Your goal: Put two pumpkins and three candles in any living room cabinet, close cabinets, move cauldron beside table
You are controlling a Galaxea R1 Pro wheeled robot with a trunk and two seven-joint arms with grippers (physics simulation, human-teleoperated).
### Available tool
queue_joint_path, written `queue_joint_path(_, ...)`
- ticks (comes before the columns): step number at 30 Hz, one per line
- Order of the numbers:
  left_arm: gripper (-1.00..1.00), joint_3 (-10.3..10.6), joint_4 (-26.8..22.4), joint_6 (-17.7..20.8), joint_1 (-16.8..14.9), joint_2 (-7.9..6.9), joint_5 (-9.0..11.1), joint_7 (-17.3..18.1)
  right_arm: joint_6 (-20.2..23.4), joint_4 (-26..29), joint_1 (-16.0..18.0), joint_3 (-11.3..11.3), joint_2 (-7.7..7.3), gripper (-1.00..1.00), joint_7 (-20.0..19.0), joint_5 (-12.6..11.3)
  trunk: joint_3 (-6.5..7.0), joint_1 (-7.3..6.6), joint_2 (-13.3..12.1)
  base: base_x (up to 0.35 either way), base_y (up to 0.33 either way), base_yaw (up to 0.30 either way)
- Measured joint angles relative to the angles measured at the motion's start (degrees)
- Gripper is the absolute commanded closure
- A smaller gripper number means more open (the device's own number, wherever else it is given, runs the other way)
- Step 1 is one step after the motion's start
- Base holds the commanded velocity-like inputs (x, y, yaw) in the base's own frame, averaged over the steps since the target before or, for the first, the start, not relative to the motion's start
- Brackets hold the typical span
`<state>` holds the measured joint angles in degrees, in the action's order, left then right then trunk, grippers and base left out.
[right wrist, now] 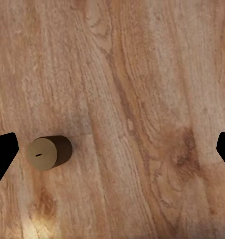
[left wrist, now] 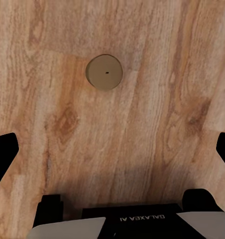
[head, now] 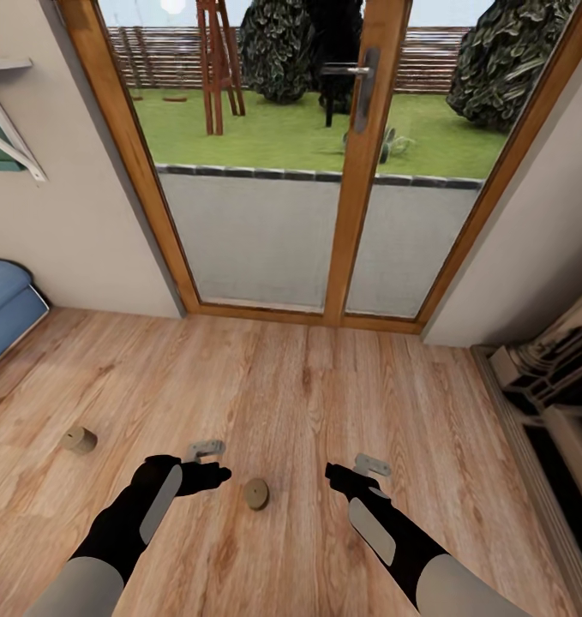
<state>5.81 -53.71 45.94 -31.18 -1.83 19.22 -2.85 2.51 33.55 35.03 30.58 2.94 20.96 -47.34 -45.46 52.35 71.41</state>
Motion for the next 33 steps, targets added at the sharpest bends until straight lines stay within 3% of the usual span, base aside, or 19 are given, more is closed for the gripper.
queue_joint_path(33, -1.00, 0.0, 0.0, 0.0, 0.0, -0.06, 0.2, 0.1, -0.1, 0.2, 0.0, -0.1, 0.00, -1.00, -0.8, 0.0, -2.78, 7.25, 13.2, 0.000, 0.000, 0.000)
